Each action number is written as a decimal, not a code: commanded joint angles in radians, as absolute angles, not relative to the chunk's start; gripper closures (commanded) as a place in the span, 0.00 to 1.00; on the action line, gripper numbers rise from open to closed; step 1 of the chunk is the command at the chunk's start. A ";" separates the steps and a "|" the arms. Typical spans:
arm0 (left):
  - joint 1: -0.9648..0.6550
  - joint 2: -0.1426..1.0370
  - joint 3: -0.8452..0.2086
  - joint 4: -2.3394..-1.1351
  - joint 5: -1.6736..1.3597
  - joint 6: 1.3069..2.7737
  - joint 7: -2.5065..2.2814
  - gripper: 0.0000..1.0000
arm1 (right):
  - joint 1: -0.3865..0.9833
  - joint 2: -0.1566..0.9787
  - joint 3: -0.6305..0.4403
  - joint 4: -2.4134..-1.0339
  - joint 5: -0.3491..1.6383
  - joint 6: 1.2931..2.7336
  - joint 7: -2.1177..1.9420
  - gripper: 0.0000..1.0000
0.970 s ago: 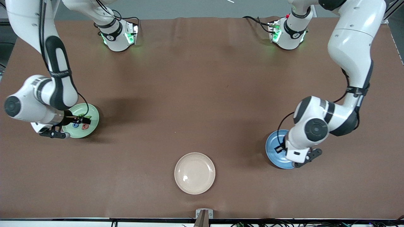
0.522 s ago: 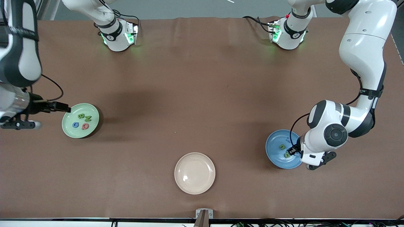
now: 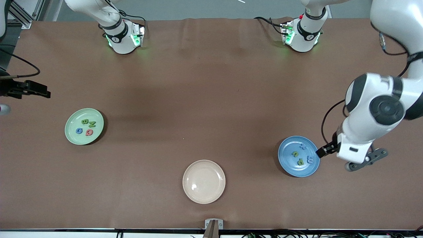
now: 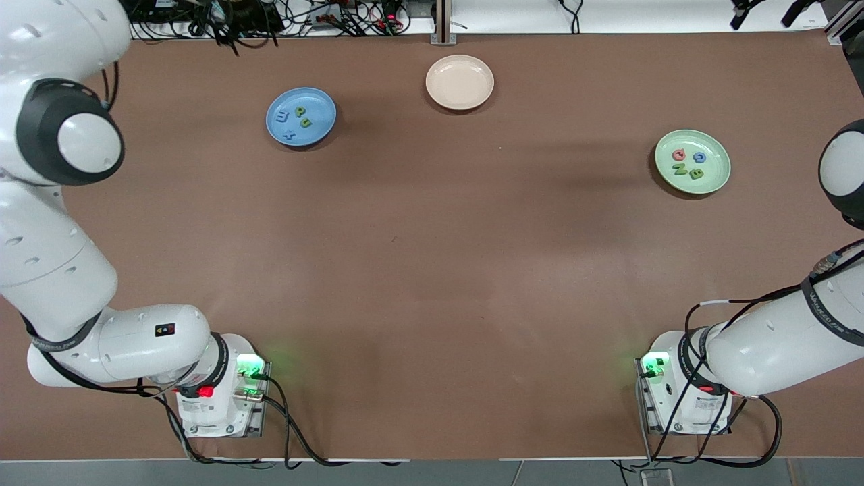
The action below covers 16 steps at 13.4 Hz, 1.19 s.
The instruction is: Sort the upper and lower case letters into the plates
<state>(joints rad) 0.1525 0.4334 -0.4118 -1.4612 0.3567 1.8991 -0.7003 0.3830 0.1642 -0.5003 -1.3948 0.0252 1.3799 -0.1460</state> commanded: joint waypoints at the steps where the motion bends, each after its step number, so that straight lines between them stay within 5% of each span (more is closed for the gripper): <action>1: 0.156 0.316 -0.413 -1.465 0.322 1.786 -0.576 0.00 | 0.420 0.075 -0.495 -1.480 -0.031 1.426 -0.110 0.00; 4: 0.160 0.194 -0.405 -1.463 0.256 1.656 -0.410 0.00 | 0.420 -0.027 -0.495 -1.609 -0.032 1.547 -0.113 0.00; 8: 0.210 0.065 -0.390 -1.471 0.128 1.524 -0.223 0.00 | 0.417 -0.017 -0.497 -1.516 -0.032 1.540 -0.110 0.00; 12: 0.043 -0.027 -0.128 -1.526 0.037 1.462 -0.058 0.00 | 0.419 -0.014 -0.500 -1.508 -0.031 1.542 -0.112 0.00; 16: 0.000 -0.054 -0.115 -1.549 0.032 1.479 -0.078 0.00 | 0.416 -0.008 -0.494 -1.508 -0.026 1.542 -0.117 0.00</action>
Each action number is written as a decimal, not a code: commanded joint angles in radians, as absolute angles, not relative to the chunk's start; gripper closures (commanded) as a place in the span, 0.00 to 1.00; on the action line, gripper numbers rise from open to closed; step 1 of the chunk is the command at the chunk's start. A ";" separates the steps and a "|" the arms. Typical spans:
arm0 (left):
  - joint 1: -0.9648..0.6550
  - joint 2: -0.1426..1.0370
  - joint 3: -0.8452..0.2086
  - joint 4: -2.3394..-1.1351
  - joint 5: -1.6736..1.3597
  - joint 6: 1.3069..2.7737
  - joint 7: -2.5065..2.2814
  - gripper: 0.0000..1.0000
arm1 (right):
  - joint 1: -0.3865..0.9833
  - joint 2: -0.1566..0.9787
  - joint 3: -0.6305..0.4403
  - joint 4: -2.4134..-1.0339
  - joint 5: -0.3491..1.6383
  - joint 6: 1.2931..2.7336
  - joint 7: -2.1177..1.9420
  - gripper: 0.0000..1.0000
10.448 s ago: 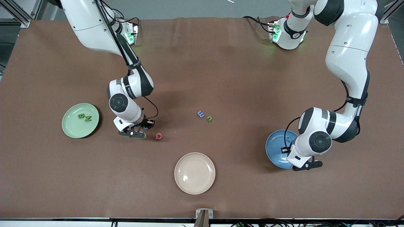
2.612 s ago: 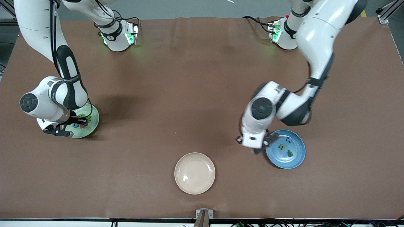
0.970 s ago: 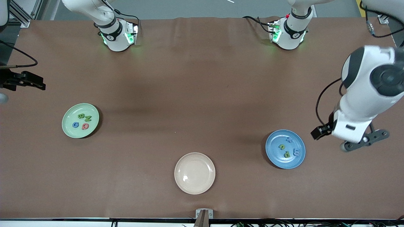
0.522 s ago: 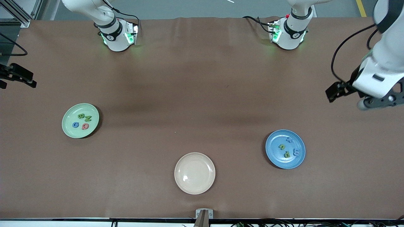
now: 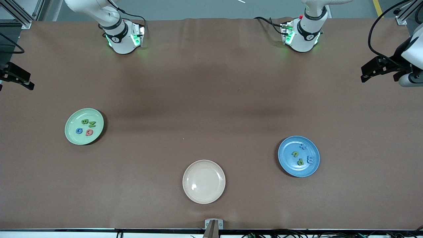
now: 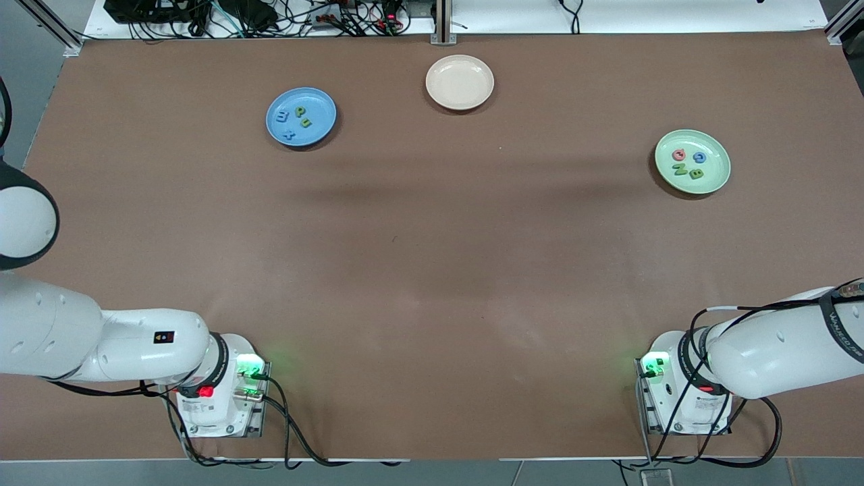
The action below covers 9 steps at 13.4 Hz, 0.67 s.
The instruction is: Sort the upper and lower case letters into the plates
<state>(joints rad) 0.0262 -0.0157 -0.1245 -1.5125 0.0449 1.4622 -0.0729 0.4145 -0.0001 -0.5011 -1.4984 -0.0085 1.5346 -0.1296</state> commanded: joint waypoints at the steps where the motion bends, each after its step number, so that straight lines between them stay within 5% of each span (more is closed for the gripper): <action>1: 0.003 -0.060 -0.115 -1.548 0.032 1.480 -0.078 0.00 | 0.408 -0.005 -0.488 -1.508 -0.026 1.542 -0.114 0.00; 3: 0.011 -0.058 -0.115 -1.545 0.031 1.486 -0.078 0.00 | 0.268 -0.005 -0.348 -1.508 -0.025 1.542 -0.118 0.00; 6: 0.009 -0.054 -0.117 -1.542 0.002 1.523 -0.080 0.00 | -0.082 -0.008 -0.002 -1.508 -0.029 1.540 -0.123 0.00; 9: 0.035 -0.054 -0.115 -1.545 -0.008 1.525 -0.080 0.00 | -0.120 -0.008 0.038 -1.505 -0.032 1.542 -0.120 0.00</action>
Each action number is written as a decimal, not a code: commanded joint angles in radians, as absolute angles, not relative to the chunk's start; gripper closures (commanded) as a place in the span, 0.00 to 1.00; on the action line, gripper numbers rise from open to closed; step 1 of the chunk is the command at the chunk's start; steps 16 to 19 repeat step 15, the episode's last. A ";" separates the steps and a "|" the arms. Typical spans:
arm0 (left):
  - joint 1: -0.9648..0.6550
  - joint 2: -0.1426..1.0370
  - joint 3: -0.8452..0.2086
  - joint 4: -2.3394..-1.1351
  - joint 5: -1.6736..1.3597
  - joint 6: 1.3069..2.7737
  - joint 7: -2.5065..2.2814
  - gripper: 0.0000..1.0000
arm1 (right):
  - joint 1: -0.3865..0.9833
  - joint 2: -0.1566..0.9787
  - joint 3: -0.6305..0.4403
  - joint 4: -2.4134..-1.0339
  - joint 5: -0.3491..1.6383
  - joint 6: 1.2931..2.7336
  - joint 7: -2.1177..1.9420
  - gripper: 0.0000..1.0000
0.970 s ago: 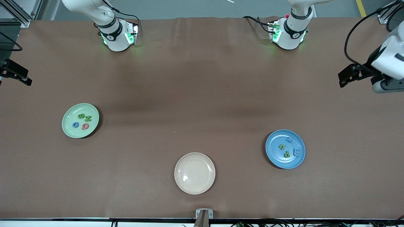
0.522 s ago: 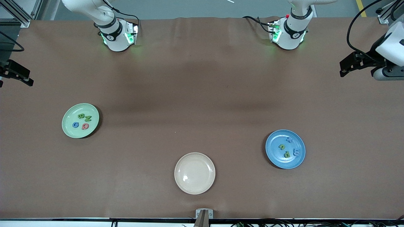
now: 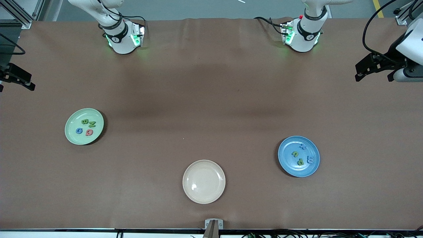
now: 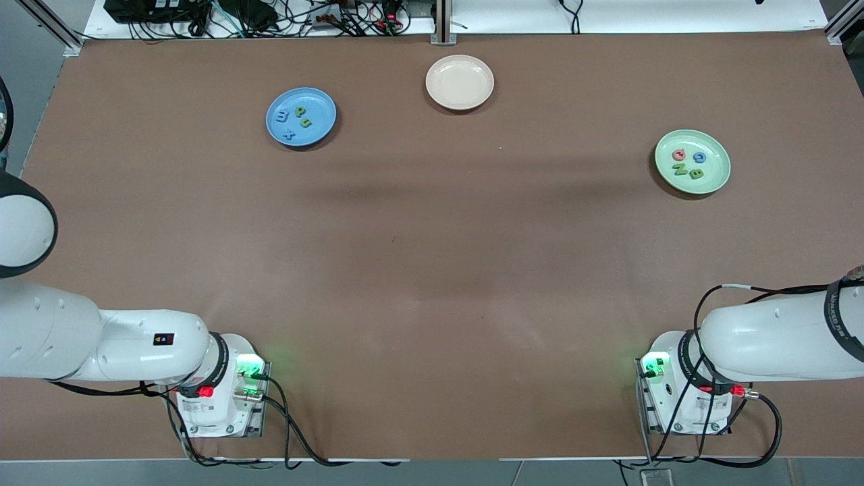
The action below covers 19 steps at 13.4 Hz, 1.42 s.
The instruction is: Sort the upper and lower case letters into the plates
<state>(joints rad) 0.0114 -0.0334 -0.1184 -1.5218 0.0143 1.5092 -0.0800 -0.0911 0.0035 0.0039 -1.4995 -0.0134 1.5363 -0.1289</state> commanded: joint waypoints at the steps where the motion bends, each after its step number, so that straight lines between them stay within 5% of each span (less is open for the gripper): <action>1: 0.037 -0.054 -0.117 -1.545 -0.008 1.525 -0.080 0.00 | -0.120 -0.008 0.038 -1.505 -0.032 1.542 -0.118 0.00; 19: 0.031 -0.035 -0.127 -1.503 0.008 1.509 -0.071 0.00 | -0.121 -0.008 0.038 -1.505 -0.034 1.540 -0.117 0.00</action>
